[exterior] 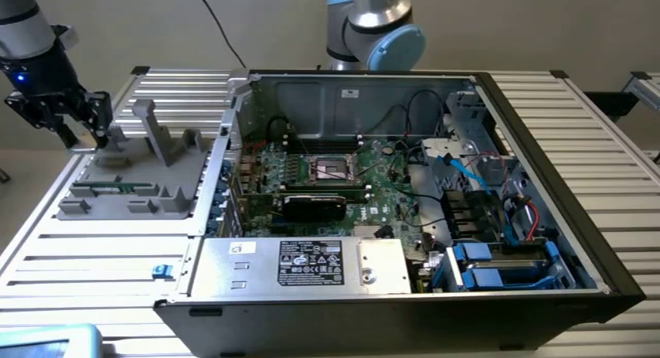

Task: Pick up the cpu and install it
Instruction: 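Pick up the cpu and move it towards the insertion slot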

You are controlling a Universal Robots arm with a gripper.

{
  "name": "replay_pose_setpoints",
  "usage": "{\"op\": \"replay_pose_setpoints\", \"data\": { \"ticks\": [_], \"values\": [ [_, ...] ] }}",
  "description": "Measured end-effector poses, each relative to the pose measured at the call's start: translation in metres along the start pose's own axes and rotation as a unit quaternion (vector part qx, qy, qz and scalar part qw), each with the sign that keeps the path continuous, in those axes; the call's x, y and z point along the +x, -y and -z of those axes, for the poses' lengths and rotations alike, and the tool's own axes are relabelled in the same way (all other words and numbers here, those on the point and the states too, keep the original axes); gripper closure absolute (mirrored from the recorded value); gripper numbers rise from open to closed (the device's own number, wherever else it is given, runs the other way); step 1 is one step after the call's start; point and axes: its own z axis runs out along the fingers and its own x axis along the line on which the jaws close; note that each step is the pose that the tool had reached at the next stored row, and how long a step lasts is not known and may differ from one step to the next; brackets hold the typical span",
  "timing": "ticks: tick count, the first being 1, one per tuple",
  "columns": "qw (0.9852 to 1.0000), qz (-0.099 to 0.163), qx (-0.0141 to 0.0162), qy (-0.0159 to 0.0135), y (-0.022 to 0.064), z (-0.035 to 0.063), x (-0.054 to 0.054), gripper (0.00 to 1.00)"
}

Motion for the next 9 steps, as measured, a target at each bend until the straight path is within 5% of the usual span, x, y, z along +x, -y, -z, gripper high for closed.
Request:
{"op": "replay_pose_setpoints", "data": {
  "ticks": [9],
  "values": [
    [1.0000,0.000,0.0000,0.0000,-0.0012,0.0410,0.000,0.45]
  ]
}}
